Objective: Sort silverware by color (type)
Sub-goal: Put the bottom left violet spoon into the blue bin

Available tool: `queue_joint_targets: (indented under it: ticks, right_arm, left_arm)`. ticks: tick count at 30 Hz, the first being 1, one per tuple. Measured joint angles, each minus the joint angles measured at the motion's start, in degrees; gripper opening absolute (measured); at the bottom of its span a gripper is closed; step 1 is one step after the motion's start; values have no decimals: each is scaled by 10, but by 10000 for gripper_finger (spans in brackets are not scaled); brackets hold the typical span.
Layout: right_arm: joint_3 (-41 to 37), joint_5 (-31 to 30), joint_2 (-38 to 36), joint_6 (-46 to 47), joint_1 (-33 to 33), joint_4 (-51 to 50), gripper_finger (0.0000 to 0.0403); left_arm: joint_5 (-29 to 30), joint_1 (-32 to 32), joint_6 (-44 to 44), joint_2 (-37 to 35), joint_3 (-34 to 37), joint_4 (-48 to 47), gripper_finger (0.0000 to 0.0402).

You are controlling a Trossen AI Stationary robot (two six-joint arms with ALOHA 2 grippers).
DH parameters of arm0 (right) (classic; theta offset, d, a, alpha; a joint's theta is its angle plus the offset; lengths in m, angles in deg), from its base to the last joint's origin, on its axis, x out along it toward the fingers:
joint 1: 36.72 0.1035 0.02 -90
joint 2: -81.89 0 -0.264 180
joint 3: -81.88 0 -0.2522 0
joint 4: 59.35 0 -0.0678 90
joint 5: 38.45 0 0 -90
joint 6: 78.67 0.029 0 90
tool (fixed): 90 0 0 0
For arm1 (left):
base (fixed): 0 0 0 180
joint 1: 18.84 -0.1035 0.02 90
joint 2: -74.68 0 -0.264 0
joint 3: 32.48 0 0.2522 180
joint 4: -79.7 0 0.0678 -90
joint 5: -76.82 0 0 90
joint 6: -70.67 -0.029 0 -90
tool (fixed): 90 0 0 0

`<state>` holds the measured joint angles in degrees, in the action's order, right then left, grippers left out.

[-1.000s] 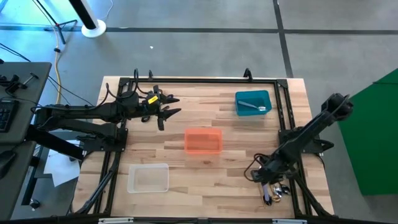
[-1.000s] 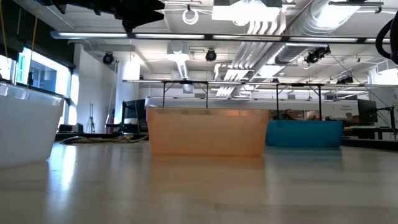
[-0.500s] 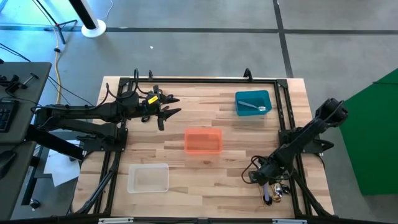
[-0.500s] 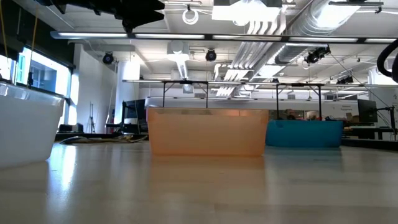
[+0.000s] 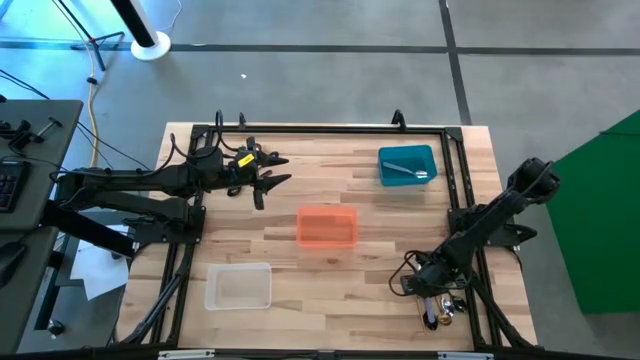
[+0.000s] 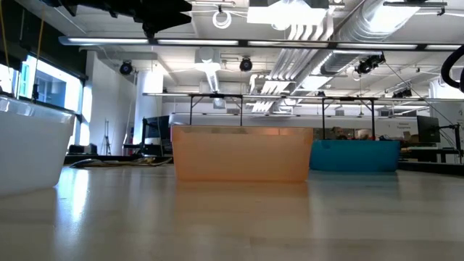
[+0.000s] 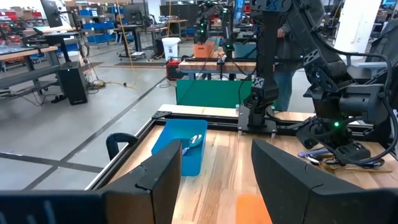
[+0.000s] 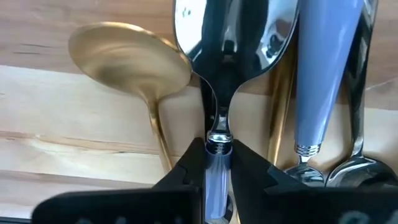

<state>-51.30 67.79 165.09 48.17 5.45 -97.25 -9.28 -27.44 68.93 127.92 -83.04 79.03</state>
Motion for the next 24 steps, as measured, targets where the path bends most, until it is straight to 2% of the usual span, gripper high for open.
queue_joint_targets:
  ticks: [7,24]
  right_arm:
    - [-2,3,-9,-9,0,11,36]
    - [-2,1,-93,-46,0,6,35]
  left_arm:
    - [0,0,0,0,0,0,181]
    - [0,0,0,0,0,0,181]
